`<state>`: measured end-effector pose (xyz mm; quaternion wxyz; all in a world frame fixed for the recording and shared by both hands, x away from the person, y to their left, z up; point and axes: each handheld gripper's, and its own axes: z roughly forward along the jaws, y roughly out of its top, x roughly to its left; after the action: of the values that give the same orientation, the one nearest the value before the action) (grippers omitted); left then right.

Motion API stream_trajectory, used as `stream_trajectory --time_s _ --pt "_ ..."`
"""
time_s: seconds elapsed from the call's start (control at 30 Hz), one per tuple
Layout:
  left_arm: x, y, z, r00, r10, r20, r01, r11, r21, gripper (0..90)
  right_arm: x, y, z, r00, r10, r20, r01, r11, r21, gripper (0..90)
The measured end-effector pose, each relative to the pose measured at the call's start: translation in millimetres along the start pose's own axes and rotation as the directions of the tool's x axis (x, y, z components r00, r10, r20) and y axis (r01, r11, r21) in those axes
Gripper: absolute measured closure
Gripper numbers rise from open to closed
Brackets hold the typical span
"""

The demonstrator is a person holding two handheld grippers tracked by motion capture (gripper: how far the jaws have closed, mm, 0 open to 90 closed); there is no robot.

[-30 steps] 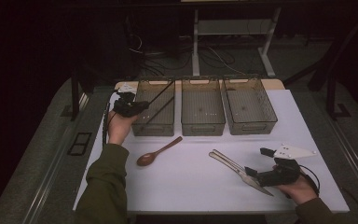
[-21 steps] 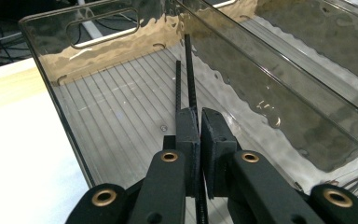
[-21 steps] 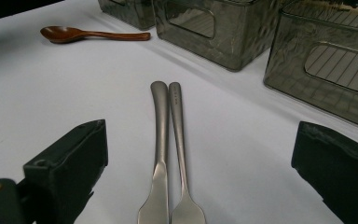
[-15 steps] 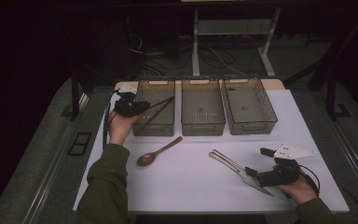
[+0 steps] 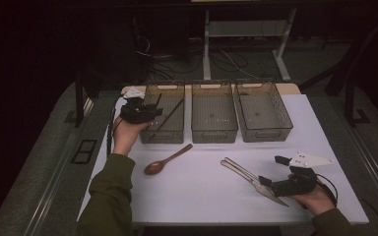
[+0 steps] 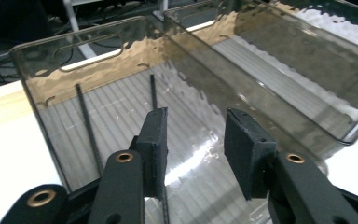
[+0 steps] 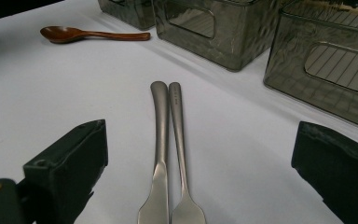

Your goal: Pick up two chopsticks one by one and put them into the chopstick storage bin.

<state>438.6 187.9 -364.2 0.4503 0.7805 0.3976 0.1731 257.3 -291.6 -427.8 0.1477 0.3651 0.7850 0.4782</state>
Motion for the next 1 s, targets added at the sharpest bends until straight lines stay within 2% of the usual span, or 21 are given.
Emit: stream_trajectory --time_s 0.3,0.47,0.53,0.77,1.0 --pt "-16.9 -3.8 -11.1 0.9983 0.028 0.05 -0.027 0.9994 -0.023 47.1 0.2 0.0 -0.2 1.0 -0.001 0.002 0.001 1.0 0.001 3.1" --pt "-28.2 -10.8 -18.9 0.9965 0.035 0.076 -0.032 0.9986 -0.042 45.9 0.4 -0.3 -0.8 1.0 -0.002 0.005 0.002 1.0 0.001 3.1" --pt "-35.2 -15.6 -22.1 0.9949 0.049 0.087 -0.046 0.9982 -0.039 45.7 0.3 -0.3 -1.1 1.0 -0.003 0.006 0.003 1.0 0.001 3.1" --pt "-47.9 -26.5 -29.2 0.9942 0.057 0.091 -0.053 0.9975 -0.047 43.5 0.7 0.0 -1.3 1.0 -0.003 0.007 0.003 1.0 -0.003 3.1" --pt "-63.2 -39.4 -31.4 0.992 0.071 0.105 -0.068 0.997 -0.037 45.8 1.0 -0.3 -2.3 1.0 -0.005 0.006 0.005 1.0 -0.003 3.1"
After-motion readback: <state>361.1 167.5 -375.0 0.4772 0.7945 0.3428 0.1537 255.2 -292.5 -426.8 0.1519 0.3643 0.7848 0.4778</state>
